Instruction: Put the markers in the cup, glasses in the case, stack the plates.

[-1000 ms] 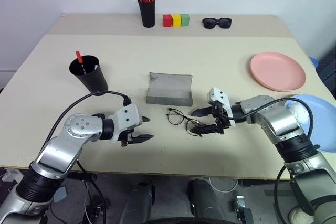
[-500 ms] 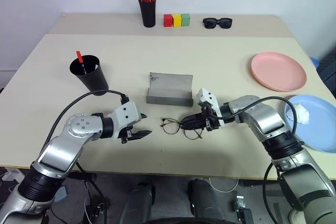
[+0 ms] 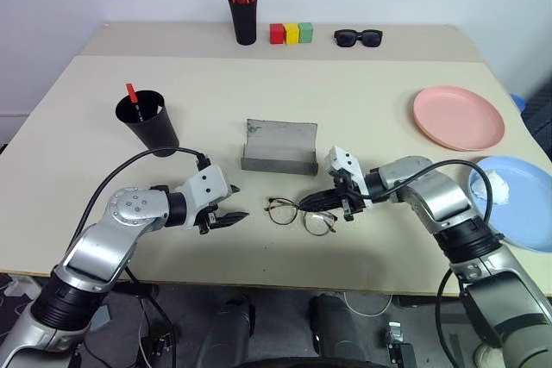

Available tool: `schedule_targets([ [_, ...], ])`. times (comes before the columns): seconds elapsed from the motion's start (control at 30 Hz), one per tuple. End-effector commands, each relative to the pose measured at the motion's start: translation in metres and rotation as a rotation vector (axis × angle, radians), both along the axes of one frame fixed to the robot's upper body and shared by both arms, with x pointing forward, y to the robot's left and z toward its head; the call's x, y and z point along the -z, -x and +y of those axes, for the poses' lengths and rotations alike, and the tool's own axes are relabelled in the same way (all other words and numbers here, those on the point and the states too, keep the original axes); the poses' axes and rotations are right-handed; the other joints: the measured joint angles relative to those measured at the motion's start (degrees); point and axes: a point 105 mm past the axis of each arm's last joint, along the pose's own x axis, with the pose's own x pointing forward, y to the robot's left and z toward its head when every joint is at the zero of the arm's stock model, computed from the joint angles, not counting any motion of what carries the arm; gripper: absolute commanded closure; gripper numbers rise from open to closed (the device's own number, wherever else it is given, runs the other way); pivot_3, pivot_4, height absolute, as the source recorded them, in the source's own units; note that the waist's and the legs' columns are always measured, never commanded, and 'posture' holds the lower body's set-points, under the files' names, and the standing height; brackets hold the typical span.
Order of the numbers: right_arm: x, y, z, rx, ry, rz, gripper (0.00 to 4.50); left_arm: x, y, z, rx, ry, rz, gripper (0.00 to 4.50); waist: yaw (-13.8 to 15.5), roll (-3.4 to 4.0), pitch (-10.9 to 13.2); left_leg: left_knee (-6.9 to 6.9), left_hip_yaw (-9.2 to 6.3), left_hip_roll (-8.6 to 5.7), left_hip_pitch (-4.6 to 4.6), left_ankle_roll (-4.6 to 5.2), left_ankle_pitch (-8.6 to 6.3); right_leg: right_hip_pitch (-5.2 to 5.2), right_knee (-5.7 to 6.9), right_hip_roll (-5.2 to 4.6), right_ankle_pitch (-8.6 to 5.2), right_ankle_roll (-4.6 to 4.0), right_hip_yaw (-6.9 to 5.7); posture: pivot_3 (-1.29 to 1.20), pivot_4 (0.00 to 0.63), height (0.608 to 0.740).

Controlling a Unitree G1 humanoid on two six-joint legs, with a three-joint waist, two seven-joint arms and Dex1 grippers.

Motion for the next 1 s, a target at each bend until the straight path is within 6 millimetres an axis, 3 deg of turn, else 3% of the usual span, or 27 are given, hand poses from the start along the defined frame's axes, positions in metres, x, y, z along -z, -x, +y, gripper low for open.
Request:
schedule_targets([
  [0.03, -0.008, 0.002, -0.008, -0.006, 0.008, -0.015, 4.45, -0.009, -0.004, -0.002, 0.015, 0.008, -0.043, 1.72, 0.05, 0.00, 0.00, 0.00, 0.00, 0.00, 0.00, 0.00, 0.00, 0.00, 0.00, 0.00, 0.00, 0.00, 0.00, 0.00, 0.150, 0.740],
  [0.2, -0.009, 0.003, -0.010, -0.006, 0.007, -0.008, 4.45, -0.009, -0.006, -0.003, 0.020, 0.004, -0.048, 1.72, 0.02, 0.00, 0.00, 0.00, 0.00, 0.00, 0.00, 0.00, 0.00, 0.00, -0.01, 0.00, 0.00, 0.00, -0.01, 0.00, 0.150, 0.740],
  [0.23, -0.009, 0.004, -0.010, -0.006, 0.005, -0.006, 4.24, -0.009, -0.007, -0.003, 0.021, 0.003, -0.049, 1.72, 0.00, 0.00, 0.00, 0.00, 0.00, 0.00, 0.00, 0.00, 0.00, 0.00, -0.01, 0.00, 0.00, 0.00, 0.00, 0.00, 0.150, 0.740],
  [0.3, -0.009, 0.004, -0.010, -0.006, 0.006, -0.007, 3.62, -0.009, -0.008, -0.004, 0.023, 0.001, -0.051, 1.72, 0.00, 0.00, 0.00, 0.00, 0.00, 0.00, 0.00, 0.00, 0.00, 0.00, -0.01, 0.00, 0.00, 0.00, 0.00, 0.00, 0.150, 0.740],
  [0.5, -0.008, 0.001, -0.009, 0.015, 0.005, -0.045, 0.61, -0.009, -0.009, -0.004, 0.027, 0.001, -0.054, 1.72, -0.03, 0.00, 0.00, -0.01, 0.00, 0.00, 0.00, 0.00, 0.00, -0.02, -0.01, 0.00, 0.00, 0.00, 0.00, 0.00, 0.150, 0.740],
  [1.0, -0.001, 0.012, -0.010, -0.047, 0.048, 0.034, 0.61, -0.009, -0.008, -0.003, 0.014, 0.000, -0.056, 1.72, -0.02, 0.00, 0.00, -0.02, 0.00, 0.00, -0.01, 0.00, 0.00, -0.02, -0.01, 0.00, 0.00, 0.00, 0.00, 0.00, 0.150, 0.740],
])
